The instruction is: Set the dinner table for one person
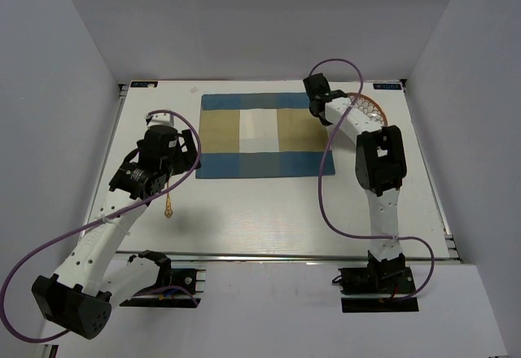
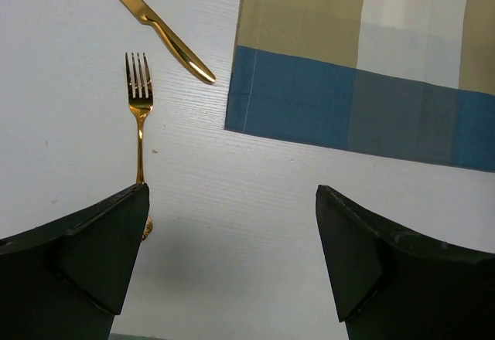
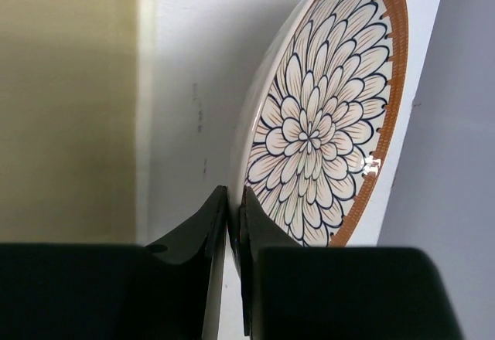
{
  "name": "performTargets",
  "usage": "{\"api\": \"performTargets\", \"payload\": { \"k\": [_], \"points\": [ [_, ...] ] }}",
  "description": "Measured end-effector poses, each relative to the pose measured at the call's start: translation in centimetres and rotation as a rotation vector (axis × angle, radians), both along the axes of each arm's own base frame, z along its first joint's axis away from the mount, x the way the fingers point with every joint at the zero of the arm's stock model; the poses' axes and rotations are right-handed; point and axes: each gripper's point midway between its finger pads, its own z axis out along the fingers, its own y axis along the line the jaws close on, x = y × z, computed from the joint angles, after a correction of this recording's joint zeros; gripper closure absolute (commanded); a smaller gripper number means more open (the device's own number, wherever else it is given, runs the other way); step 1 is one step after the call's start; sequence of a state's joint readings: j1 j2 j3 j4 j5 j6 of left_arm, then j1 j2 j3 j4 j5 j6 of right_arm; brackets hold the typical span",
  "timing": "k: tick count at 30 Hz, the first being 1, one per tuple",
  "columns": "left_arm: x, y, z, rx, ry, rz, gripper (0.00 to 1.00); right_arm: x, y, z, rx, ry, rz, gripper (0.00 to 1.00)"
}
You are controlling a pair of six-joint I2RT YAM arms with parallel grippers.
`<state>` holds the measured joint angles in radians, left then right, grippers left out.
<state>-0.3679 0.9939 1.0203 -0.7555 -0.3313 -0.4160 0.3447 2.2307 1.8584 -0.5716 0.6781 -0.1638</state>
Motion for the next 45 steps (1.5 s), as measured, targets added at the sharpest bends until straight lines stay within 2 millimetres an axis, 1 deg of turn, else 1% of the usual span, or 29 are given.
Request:
{"api": "performTargets", "payload": {
  "k": [3, 6, 9, 12, 15, 16, 19, 21, 23, 25, 28, 31, 34, 39, 45],
  "points": [
    [0.0, 0.0, 0.0, -0.001, 0.001, 0.002, 0.02, -0.3, 1.5, 1.5, -0.016, -0.013, 0.057, 1.00],
    [0.0, 0.0, -0.1, 0.000, 0.004, 0.005, 0.02, -0.4, 3.6, 3.4, -0.039, -0.043, 0.127, 1.00],
    [0.1, 0.3, -0.1, 0.002, 0.002, 0.026, 0.02, -0.6, 5.5, 4.8, -0.075, -0.059, 0.201, 1.00],
    [0.0, 1.1, -0.2, 0.011, -0.001, 0.084, 0.02, -1.2, 8.6, 5.5, -0.118, -0.069, 0.294, 1.00],
    [-0.4, 2.4, -0.4, 0.030, 0.008, 0.169, 0.02, -2.6, 13.1, 5.4, -0.163, -0.075, 0.405, 1.00],
    [-0.6, 2.8, -0.5, 0.037, 0.008, 0.196, 0.02, -3.2, 14.9, 5.2, -0.176, -0.081, 0.443, 1.00],
    [-1.0, 3.8, 0.0, 0.041, -0.012, 0.251, 0.02, -4.8, 19.8, 4.1, -0.193, -0.094, 0.542, 1.00],
    [-1.3, 4.1, 0.9, 0.029, -0.047, 0.270, 0.02, -5.9, 23.0, 3.0, -0.195, -0.101, 0.602, 1.00],
    [-1.6, 4.5, 1.6, 0.018, -0.077, 0.284, 0.02, -6.6, 25.4, 1.7, -0.204, -0.102, 0.651, 1.00],
    [-1.7, 4.7, 1.9, 0.015, -0.089, 0.296, 0.02, -6.9, 27.0, 0.5, -0.220, -0.105, 0.683, 1.00],
    [-1.5, 4.7, 1.5, 0.024, -0.077, 0.302, 0.02, -6.9, 28.2, -1.0, -0.250, -0.102, 0.709, 1.00],
    [-1.3, 4.6, 1.1, 0.030, -0.064, 0.301, 0.02, -6.6, 28.3, -1.9, -0.266, -0.094, 0.715, 1.00],
    [-1.3, 4.6, 1.2, 0.029, -0.066, 0.301, 0.02, -6.2, 28.5, -1.9, -0.263, -0.101, 0.711, 1.00],
    [-1.3, 4.6, 1.2, 0.029, -0.066, 0.301, 0.02, -5.7, 28.8, -1.2, -0.254, -0.124, 0.698, 1.00],
    [-1.3, 4.6, 1.2, 0.029, -0.066, 0.300, 0.02, -6.4, 29.1, -1.5, -0.249, -0.107, 0.698, 1.00]
  ]
}}
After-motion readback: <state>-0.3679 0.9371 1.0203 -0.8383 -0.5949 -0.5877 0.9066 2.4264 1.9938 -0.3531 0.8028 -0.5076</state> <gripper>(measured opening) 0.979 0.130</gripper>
